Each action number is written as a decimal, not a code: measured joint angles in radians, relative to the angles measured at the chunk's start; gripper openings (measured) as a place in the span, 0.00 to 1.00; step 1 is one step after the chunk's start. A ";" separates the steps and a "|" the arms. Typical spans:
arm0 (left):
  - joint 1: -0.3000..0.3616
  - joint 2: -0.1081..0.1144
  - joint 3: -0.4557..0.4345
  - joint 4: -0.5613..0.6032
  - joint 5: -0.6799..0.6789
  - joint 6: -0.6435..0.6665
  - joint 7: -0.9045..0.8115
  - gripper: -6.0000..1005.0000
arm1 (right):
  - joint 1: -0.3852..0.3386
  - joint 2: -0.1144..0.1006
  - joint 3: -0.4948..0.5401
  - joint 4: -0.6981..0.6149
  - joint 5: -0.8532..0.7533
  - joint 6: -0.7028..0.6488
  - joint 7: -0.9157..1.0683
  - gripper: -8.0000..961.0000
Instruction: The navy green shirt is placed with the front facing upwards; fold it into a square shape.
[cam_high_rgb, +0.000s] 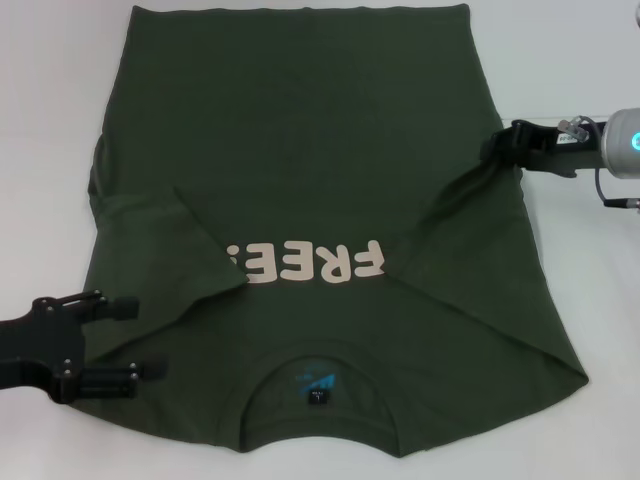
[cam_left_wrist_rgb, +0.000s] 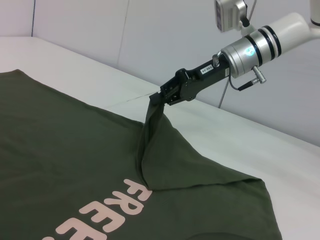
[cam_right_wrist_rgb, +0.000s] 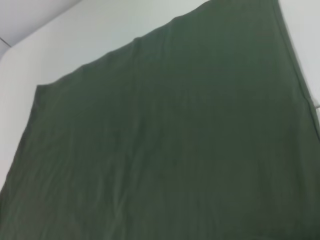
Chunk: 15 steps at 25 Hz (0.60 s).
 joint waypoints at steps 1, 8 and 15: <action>0.000 0.000 0.000 -0.002 0.000 0.000 0.000 0.82 | -0.009 -0.001 0.000 0.000 0.015 0.002 -0.007 0.22; -0.001 0.000 -0.002 -0.005 0.000 0.000 -0.004 0.81 | -0.048 -0.006 0.014 -0.004 0.095 0.003 -0.056 0.47; -0.003 0.006 -0.011 -0.005 -0.031 -0.008 -0.105 0.81 | -0.113 -0.016 0.032 -0.015 0.274 -0.040 -0.182 0.63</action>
